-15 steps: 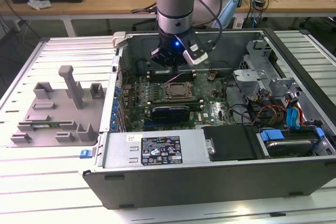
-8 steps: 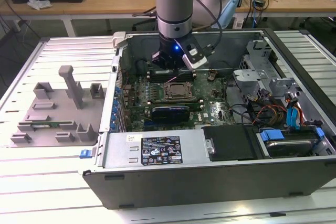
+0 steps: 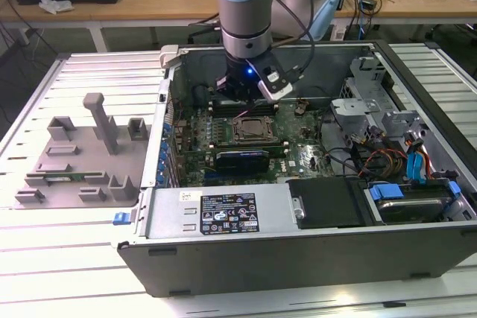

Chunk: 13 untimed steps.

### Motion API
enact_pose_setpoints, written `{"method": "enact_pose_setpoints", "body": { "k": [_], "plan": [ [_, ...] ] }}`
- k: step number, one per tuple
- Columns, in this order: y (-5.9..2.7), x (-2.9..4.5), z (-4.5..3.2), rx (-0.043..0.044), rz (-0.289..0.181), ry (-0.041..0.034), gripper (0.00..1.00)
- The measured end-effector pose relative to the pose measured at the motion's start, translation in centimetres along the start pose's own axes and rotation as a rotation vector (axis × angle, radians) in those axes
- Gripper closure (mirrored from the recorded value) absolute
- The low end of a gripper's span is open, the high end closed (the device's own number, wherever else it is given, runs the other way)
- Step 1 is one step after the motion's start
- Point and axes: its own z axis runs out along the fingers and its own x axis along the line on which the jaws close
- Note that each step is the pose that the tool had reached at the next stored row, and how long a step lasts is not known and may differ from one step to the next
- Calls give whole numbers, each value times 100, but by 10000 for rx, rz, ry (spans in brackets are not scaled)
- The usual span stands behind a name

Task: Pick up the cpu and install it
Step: 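Install the first cpu locking lever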

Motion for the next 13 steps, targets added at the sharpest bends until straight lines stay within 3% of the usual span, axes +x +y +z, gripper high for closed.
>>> {"method": "enact_pose_setpoints", "body": {
  "k": [7, 9, 13],
  "plan": [
    [-19, 18, 73, 0, -65, -263, 89],
    [-21, 52, 86, -11, -91, -365, 89],
    [-19, 120, 93, -11, -69, -413, 89]
  ]
}}
